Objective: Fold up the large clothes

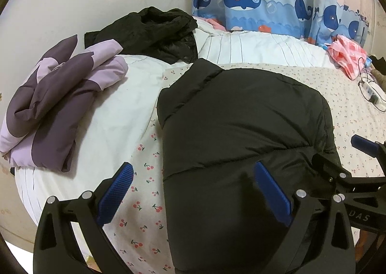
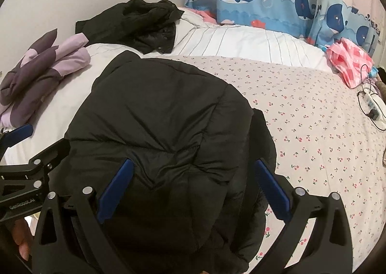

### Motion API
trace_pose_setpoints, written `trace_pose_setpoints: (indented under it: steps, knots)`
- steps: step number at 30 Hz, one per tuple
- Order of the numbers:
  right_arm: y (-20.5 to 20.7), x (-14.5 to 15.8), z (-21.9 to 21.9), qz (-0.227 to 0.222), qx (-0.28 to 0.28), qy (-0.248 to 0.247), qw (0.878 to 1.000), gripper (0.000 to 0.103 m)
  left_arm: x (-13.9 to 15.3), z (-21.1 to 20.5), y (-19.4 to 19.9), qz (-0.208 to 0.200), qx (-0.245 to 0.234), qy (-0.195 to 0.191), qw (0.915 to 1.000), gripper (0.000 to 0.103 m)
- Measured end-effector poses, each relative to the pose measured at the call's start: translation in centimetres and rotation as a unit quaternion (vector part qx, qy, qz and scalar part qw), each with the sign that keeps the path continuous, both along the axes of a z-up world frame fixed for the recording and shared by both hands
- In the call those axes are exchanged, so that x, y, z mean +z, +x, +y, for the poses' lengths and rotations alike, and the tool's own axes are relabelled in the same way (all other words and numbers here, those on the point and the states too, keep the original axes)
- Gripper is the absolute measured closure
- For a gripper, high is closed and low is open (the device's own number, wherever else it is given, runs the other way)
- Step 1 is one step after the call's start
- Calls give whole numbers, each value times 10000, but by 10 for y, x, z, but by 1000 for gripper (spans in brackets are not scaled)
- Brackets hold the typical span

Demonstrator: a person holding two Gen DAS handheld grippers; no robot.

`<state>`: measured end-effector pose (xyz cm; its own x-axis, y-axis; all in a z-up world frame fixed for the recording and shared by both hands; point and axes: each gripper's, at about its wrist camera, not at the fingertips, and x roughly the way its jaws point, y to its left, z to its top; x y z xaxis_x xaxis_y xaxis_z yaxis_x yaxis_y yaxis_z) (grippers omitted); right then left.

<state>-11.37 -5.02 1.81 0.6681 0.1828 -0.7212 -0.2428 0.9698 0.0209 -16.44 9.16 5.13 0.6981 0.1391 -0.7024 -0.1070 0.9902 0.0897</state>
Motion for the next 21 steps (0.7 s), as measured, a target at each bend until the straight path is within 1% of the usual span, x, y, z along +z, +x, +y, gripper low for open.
trace_pose_setpoints:
  steps: [11,21]
  knots:
    - [0,2,-5,-9,-30,48,10000,6,-1,-2,1,0,-19,-14,10000,7]
    - [-1,3,-6,-67,-18,54,10000,6,1,-2,-2,-84,-56,20,9999,7]
